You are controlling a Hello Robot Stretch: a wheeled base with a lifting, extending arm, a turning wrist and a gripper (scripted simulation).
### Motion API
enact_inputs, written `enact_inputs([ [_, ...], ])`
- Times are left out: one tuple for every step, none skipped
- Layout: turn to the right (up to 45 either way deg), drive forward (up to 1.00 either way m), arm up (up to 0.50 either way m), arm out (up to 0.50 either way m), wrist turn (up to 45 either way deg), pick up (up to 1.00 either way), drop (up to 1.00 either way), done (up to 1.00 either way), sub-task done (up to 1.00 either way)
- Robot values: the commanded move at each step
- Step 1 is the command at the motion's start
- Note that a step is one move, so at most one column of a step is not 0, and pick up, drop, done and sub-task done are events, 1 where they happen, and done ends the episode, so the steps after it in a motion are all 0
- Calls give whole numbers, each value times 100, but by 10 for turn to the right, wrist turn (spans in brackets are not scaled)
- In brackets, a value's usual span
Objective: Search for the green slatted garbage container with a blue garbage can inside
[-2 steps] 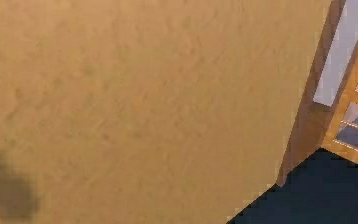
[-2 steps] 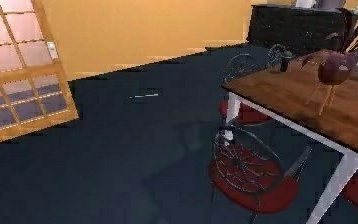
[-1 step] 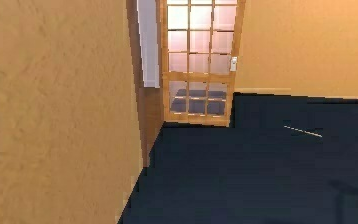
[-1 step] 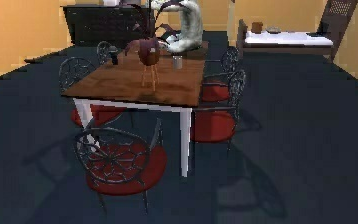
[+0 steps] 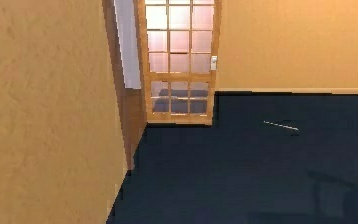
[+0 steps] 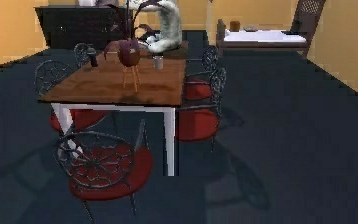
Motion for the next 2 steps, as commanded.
enact_inputs([
  [30,0,0,0,0,0,0,0,0],
  [0,100,0,0,0,0,0,0,0],
])
